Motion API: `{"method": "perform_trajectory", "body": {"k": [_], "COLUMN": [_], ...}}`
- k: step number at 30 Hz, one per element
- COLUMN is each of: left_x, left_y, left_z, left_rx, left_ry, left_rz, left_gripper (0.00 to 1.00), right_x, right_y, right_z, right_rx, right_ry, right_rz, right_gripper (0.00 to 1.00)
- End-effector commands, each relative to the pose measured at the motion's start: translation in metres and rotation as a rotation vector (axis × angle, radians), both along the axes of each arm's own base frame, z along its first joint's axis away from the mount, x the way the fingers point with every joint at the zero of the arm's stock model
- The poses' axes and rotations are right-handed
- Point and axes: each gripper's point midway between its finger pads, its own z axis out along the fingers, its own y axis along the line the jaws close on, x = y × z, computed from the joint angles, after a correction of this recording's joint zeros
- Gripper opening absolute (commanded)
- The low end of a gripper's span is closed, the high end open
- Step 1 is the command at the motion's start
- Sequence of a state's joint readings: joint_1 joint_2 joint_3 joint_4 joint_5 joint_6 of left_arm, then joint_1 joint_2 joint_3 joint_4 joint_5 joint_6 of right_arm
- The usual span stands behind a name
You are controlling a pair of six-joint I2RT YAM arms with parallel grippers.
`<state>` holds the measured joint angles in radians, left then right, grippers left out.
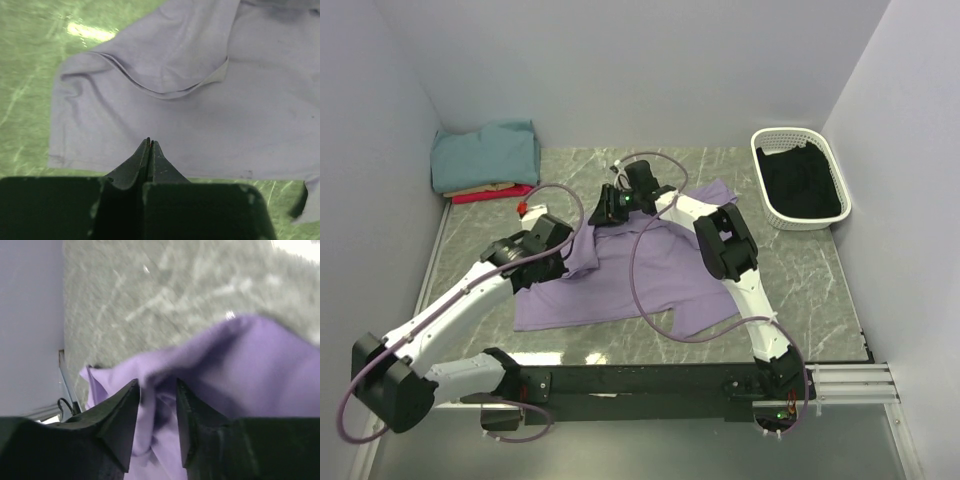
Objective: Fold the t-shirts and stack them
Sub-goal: Fold the tshirt
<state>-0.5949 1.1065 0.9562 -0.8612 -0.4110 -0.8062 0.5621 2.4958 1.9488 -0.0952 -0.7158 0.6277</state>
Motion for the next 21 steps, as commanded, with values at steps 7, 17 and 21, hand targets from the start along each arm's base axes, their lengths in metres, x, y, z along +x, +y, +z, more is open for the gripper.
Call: {"method": "perform_trajectory", "body": {"k": [7,17,21], "left_x": [0.027,0.030,0.031], "left_y": [-0.009,-0.009,-0.009], "left_z": [0.037,0.025,0.022], "left_rx": [-0.060,-0.035,-0.023], "left_ry": [-0.160,-0.124,-0.117], "left_rz": [0.010,0.007,0.002], "left_gripper": [0.07,0.08,0.08], "right_x": [-0.034,-0.080,-0.089], "right_y": [-0.039,-0.041,-0.031], "right_z": [0.023,0.004,0.008], "right_rx": [-0.084,-0.077,-0.033], "right_ry": [-0.103,-0.038,-0.043], "right_rz": [-0.010,0.083,0.115], "right_gripper": [0.46,0.47,0.46]}}
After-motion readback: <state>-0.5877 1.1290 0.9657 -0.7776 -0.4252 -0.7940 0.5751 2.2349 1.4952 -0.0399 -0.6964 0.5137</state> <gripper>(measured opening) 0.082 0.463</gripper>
